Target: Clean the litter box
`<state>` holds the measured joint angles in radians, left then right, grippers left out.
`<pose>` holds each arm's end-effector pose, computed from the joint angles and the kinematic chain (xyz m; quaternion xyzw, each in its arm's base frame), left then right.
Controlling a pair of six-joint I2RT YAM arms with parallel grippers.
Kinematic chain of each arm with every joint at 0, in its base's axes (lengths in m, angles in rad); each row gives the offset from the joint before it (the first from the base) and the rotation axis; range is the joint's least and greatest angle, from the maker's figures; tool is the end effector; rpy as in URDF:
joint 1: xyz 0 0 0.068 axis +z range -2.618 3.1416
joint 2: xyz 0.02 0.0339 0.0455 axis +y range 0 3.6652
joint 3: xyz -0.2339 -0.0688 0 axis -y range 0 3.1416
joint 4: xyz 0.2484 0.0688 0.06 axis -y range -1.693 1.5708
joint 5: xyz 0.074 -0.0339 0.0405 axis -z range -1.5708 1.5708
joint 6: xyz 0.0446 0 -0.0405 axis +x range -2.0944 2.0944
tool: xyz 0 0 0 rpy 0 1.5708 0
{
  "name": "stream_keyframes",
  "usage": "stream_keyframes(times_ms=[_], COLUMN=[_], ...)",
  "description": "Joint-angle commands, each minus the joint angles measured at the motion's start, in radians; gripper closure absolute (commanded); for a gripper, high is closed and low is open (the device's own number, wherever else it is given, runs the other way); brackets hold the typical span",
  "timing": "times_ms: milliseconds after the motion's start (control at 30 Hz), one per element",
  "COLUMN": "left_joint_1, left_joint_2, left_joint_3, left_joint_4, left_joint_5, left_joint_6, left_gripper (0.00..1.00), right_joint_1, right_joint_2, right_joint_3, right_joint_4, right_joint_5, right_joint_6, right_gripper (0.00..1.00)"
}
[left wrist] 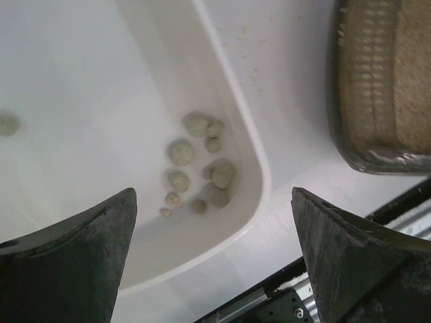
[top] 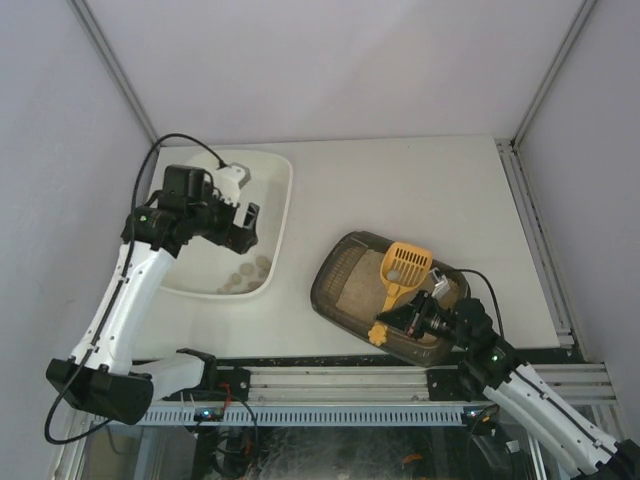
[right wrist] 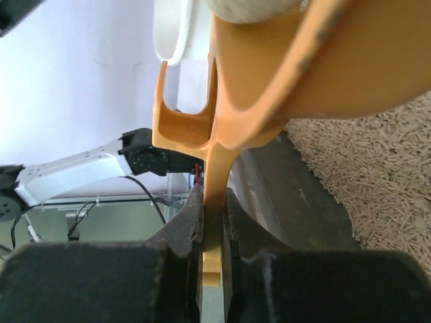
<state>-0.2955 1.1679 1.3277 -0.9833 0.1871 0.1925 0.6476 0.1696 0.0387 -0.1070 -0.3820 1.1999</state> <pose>0.2311 -0.0790 0.3410 0.2570 0.8912 -0.1056 0.3585 0.1141 0.1072 0.1529 0.0975 0.7745 0.5742 0.2468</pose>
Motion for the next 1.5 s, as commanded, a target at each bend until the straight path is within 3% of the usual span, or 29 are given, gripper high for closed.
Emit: stream_keyframes(times_ms=[0,167,367,567,700,833,967,1167,1300,1467], left_joint_1=[0.244,0.598,0.735,0.868,1.000,1.038,1.039,1.039,1.039,1.039], left_joint_2=[-0.010,0.106,0.079,0.122,0.192,0.198,0.168,0.177,0.176,0.178], left_joint_3=[0.037,0.139,0.165,0.224,0.263,0.261,0.216,0.191,0.181,0.169], left_joint_4=[0.042,-0.055,-0.039,-0.050,-0.100,-0.121,-0.081,-0.074,-0.068,-0.055], left_joint_5=[0.164,0.475,0.397,0.416,0.548,0.549,0.539,0.566,0.588,0.593], left_joint_6=[-0.073,-0.097,-0.074,-0.086,-0.076,-0.049,-0.053,-0.062,-0.067,-0.072], left_gripper=[0.00,0.00,0.00,0.00,0.00,0.00,0.00,0.00,0.00,0.00], right_joint_1=[0.061,0.074,0.093,0.195,0.236,0.282,0.333,0.417,0.466,0.523], right_joint_2=[0.174,0.455,0.888,1.293,1.502,1.647,1.795,1.964,2.000,2.019], right_joint_3=[0.117,0.274,0.594,1.061,1.288,1.489,1.756,2.111,2.176,2.151], right_joint_4=[0.088,0.235,0.281,0.070,-0.047,-0.251,-0.579,-0.993,-1.136,-1.184], right_joint_5=[0.018,-0.033,-0.095,-0.120,-0.142,-0.107,0.024,0.381,0.586,0.776], right_joint_6=[-0.074,-0.161,-0.284,-0.442,-0.485,-0.586,-0.754,-0.942,-0.997,-1.052], right_gripper=[1.00,1.00,1.00,1.00,1.00,1.00,1.00,1.00,1.00,1.00])
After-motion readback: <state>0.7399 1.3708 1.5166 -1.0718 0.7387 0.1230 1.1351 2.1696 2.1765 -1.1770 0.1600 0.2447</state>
